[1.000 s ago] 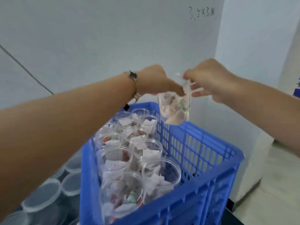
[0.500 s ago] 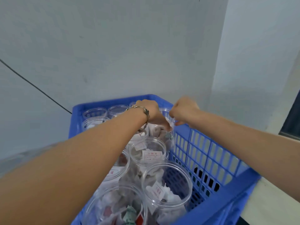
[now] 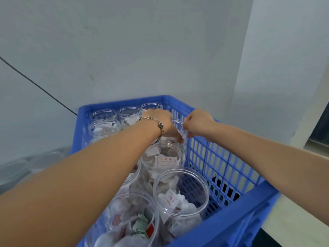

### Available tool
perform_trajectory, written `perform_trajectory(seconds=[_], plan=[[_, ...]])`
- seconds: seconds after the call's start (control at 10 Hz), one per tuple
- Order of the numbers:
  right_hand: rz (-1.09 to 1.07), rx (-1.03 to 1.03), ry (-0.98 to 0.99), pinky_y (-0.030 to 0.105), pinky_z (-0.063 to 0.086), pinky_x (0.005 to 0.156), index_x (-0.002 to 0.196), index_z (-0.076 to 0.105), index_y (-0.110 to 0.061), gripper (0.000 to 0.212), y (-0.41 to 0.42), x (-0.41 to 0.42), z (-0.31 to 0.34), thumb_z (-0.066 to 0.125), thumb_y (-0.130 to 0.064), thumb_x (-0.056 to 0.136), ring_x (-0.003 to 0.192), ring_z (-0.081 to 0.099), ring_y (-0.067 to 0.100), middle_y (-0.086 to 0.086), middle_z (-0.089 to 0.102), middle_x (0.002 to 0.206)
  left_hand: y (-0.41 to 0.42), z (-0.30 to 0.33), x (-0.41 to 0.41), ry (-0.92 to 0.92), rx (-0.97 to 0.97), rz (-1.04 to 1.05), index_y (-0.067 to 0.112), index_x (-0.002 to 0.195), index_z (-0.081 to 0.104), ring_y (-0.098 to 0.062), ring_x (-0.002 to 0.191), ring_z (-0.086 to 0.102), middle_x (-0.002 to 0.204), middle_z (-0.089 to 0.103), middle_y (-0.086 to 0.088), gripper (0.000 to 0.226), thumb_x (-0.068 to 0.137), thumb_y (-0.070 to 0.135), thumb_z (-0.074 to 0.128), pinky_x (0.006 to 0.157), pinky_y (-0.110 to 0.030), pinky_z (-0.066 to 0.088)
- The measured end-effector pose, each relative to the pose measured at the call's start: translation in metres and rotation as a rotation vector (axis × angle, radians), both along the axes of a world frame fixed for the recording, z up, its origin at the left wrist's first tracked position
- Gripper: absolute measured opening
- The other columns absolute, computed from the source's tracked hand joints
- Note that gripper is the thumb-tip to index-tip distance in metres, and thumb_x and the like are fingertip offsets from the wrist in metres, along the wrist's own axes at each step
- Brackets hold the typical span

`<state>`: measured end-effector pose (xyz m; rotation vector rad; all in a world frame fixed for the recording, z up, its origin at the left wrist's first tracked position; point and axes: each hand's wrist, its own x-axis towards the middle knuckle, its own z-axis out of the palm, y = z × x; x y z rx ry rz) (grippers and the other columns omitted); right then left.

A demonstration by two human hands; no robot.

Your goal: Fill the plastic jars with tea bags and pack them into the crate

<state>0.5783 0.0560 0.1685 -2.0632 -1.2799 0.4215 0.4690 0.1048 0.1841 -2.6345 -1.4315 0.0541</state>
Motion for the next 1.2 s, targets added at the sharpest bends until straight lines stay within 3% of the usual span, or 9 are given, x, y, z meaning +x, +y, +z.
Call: perform_trajectory(seconds=[0.1,0.2,0.4,0.6,0.7,0.8,0.9,1.1,1.2], plan=[[-0.004,0.012,-0.001,0.047,0.053,0.088,0.107,0.064,0.010,0.026,-0.001,-0.001,0.000,0.055,-0.002,0.085,0.097,0.067,0.035,0.024,0.069,0.100,0.000,0.000,-0.001,0.000,0.009,0.006,0.020,0.102,0.058,-0.023,0.096,0.058,0.093,0.061,0.003,0.076,0.058,0.082,0.063,0.090,-0.037,0.048],[0.001,0.022,-0.001,0.047,0.054,0.087,0.104,0.065,0.011,0.025,0.000,-0.001,0.000,0.056,-0.001,0.084,0.094,0.068,0.035,0.024,0.070,0.096,0.001,-0.001,0.000,-0.011,0.014,0.014,0.021,0.076,0.048,-0.021,0.083,0.054,0.072,0.048,0.005,0.066,0.057,0.082,0.064,0.079,-0.034,0.047],[0.045,0.032,0.024,0.040,0.057,0.081,0.103,0.065,0.008,0.022,0.001,0.004,0.003,0.056,-0.002,0.086,0.079,0.065,0.026,0.015,0.066,0.089,0.002,-0.002,0.000,-0.017,0.008,0.027,0.020,0.071,0.045,-0.020,0.080,0.052,0.069,0.046,0.006,0.065,0.059,0.082,0.063,0.074,-0.032,0.043],[0.046,0.016,-0.033,0.049,0.053,0.086,0.104,0.064,0.012,0.026,0.007,0.006,-0.001,0.054,-0.002,0.085,0.076,0.054,0.023,0.018,0.063,0.087,0.003,-0.002,0.003,0.023,0.018,0.028,0.020,0.108,0.058,-0.021,0.094,0.056,0.092,0.056,0.002,0.078,0.062,0.083,0.058,0.087,-0.035,0.046],[0.062,0.001,-0.024,0.049,0.053,0.086,0.089,0.063,0.005,0.014,0.006,0.006,0.000,0.053,-0.005,0.085,0.077,0.055,0.024,0.019,0.063,0.088,-0.001,0.001,0.004,0.080,0.003,0.034,0.021,0.114,0.057,-0.022,0.102,0.058,0.093,0.055,0.002,0.081,0.063,0.084,0.057,0.094,-0.037,0.047],[0.093,-0.024,-0.014,0.047,0.054,0.085,0.082,0.055,-0.003,0.008,0.002,0.004,0.002,0.052,-0.007,0.087,0.078,0.061,0.027,0.017,0.059,0.083,-0.002,0.004,0.005,0.086,-0.019,0.047,0.021,0.100,0.057,-0.022,0.098,0.057,0.089,0.054,0.003,0.072,0.064,0.083,0.058,0.094,-0.038,0.047],[0.143,-0.049,-0.031,0.041,0.055,0.085,0.077,0.051,-0.004,0.016,0.000,0.005,0.002,0.052,-0.013,0.091,0.088,0.067,0.033,0.016,0.057,0.080,-0.009,0.010,0.001,0.074,-0.021,0.028,0.018,0.070,0.047,-0.021,0.086,0.053,0.075,0.051,0.003,0.061,0.068,0.078,0.059,0.089,-0.036,0.047],[0.172,-0.035,-0.069,0.038,0.048,0.072,0.077,0.048,-0.007,0.019,-0.006,0.007,0.005,0.050,-0.017,0.093,0.072,0.048,0.024,0.013,0.047,0.076,-0.020,0.026,-0.020,-0.030,-0.018,-0.039,0.020,0.064,0.044,-0.022,0.083,0.049,0.069,0.045,0.002,0.048,0.078,0.063,0.060,0.076,-0.033,0.043],[0.163,-0.042,-0.139,0.031,0.034,0.061,0.060,0.034,-0.011,0.036,-0.024,0.001,0.016,0.049,-0.015,0.092,0.068,0.035,0.021,0.006,0.032,0.059,-0.036,0.041,-0.051,-0.134,-0.015,-0.020,0.019,0.059,0.041,-0.019,0.069,0.046,0.067,0.044,0.002,0.042,0.082,0.048,0.060,0.054,-0.029,0.033]])
